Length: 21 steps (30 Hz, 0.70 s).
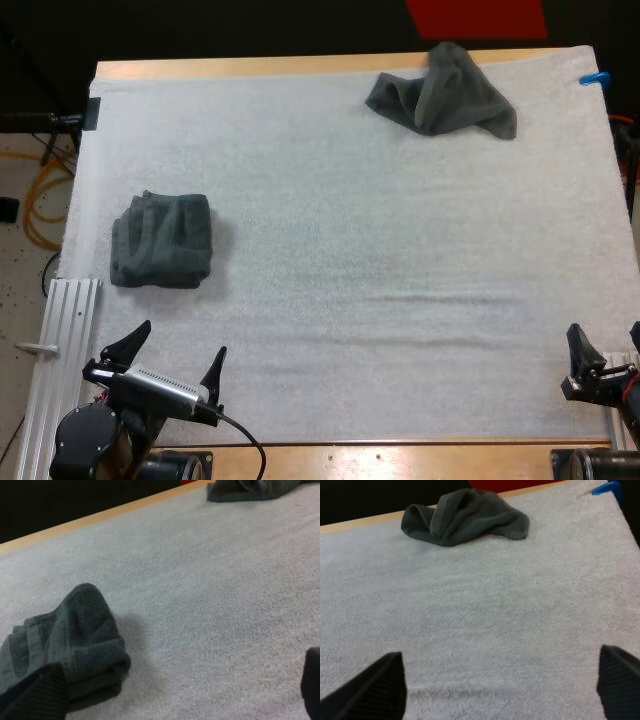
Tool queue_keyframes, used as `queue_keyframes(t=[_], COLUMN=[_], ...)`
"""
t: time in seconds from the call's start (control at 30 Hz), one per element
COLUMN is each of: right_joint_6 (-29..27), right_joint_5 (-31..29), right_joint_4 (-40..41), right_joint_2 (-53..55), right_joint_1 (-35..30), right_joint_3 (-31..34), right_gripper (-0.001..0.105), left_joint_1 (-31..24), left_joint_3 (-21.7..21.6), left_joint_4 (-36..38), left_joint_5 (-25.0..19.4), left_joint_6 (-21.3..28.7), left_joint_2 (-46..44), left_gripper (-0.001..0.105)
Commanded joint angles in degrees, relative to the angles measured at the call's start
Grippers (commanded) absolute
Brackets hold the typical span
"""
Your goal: Pick towel from pile fold and stack
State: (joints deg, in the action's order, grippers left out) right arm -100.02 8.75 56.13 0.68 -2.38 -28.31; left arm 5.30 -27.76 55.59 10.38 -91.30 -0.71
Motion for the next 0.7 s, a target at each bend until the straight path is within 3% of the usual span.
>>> queue_keyframes(t=[0.0, 0.47, 0.67], right_joint_6=[-0.47, -0.47, -0.47], right_joint_5=[0.0, 0.0, 0.61], right_joint_4=[-0.19, -0.19, -0.19], right_joint_2=[2.23, 2.16, -3.91], right_joint_1=[-0.03, -0.03, -0.03], right_joint_3=[-0.21, -0.49, -5.93], right_gripper=[0.079, 0.079, 0.079], left_joint_1=[-0.16, -0.16, -0.16], left_joint_3=[-0.07, -0.07, -3.2], left_joint_4=[-0.55, -0.57, -1.14], left_joint_5=[-0.48, -0.74, -0.62], left_joint_6=[-0.16, -0.16, -0.16], left_joint_2=[-8.0, -7.96, -2.78], left_gripper=[0.092, 0.092, 0.092])
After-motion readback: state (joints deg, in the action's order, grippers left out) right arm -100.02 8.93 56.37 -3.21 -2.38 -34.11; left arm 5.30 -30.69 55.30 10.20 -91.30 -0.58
